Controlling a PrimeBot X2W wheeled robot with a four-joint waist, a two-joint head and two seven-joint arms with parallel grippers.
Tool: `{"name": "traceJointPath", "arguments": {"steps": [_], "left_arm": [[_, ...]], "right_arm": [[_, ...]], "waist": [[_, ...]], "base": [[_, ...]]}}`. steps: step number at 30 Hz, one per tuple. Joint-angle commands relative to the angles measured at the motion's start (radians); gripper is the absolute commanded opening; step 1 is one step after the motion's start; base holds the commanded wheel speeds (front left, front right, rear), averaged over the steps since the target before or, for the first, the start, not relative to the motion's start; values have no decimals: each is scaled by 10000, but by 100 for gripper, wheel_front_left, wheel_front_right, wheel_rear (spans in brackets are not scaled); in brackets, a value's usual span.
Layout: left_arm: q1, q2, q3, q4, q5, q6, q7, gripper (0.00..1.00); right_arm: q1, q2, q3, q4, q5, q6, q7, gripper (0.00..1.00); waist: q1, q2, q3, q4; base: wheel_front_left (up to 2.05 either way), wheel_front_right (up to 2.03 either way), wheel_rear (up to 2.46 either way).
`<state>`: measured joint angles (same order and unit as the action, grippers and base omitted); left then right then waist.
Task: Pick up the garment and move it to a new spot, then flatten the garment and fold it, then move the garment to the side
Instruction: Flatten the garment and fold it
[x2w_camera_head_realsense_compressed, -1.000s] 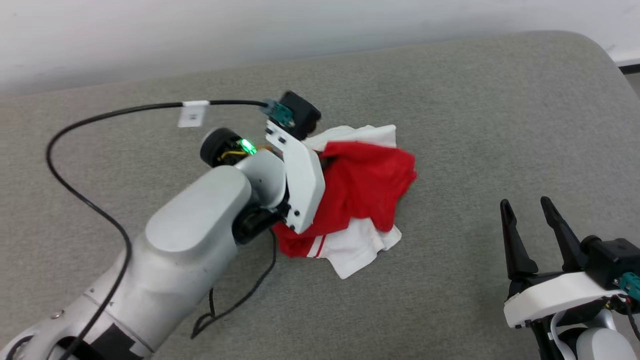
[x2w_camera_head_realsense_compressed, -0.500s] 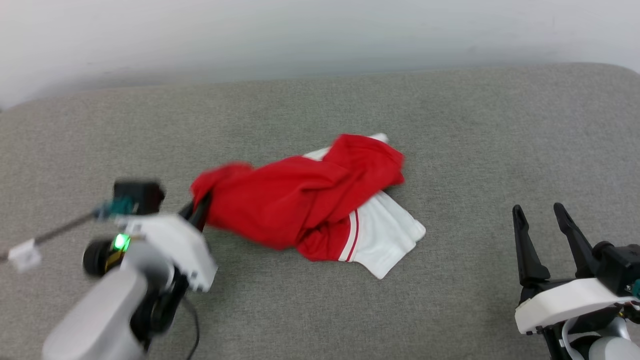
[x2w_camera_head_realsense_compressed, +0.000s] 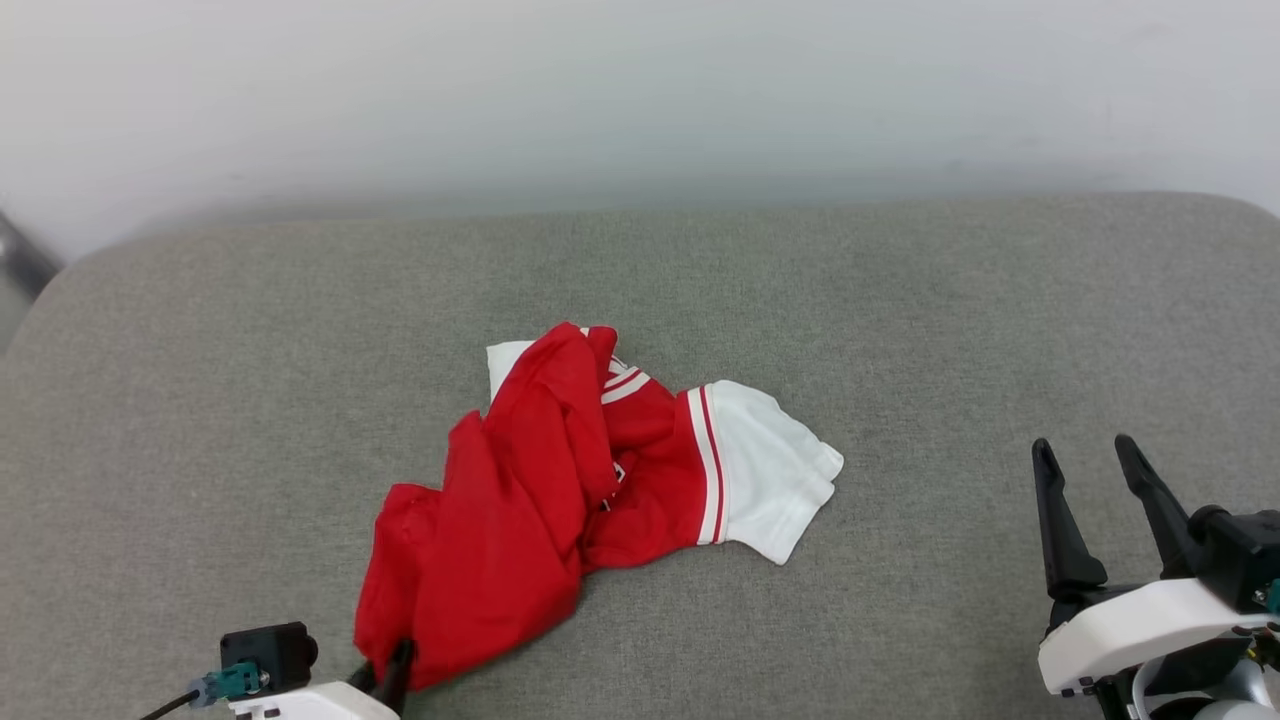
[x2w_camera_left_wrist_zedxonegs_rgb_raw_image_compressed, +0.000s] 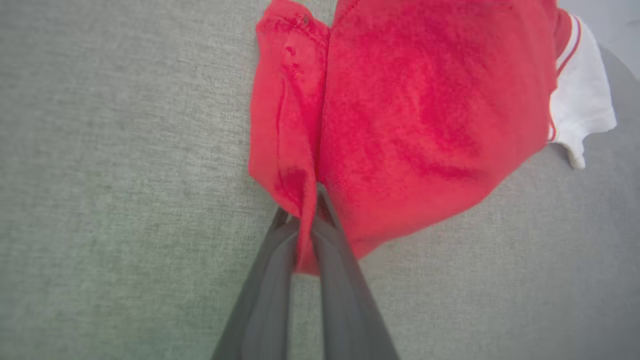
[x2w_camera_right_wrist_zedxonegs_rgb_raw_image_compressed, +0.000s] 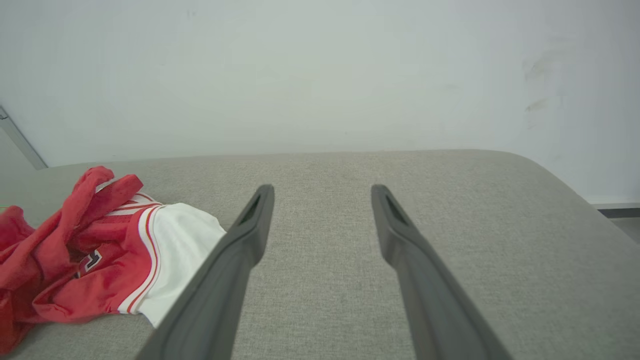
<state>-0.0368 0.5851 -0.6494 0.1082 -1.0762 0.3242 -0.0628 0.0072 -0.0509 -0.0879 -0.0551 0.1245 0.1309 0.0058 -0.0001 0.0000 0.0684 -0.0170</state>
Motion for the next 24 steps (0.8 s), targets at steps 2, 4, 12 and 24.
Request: {"name": "traceJointPath", "arguments": {"steps": [2,4,12,24], "left_arm": [[-176,46,18,-99,297,150,-276,100],[-320,84,92,-194,620,345,-629,100],[-1110,89,289,-678,2173,684,-1814,100],[-1624,-455,407,-1231,3981,610,-2034,100]], "right_arm": [[182,10,-9,-54,-69,-5,49,100],[258,10,-1,-60,-94,-3,96,100],[614,10,-113,-293,-118,-3,287,100],[734,12,-579,-166,269,-5,905,100]], "waist": [[1,0,-233,38],[1,0,-420,47],[1,0,-842,177],[1,0,-777,473]], "base": [[0,0,0],[0,0,0],[0,0,0],[0,0,0]]}}
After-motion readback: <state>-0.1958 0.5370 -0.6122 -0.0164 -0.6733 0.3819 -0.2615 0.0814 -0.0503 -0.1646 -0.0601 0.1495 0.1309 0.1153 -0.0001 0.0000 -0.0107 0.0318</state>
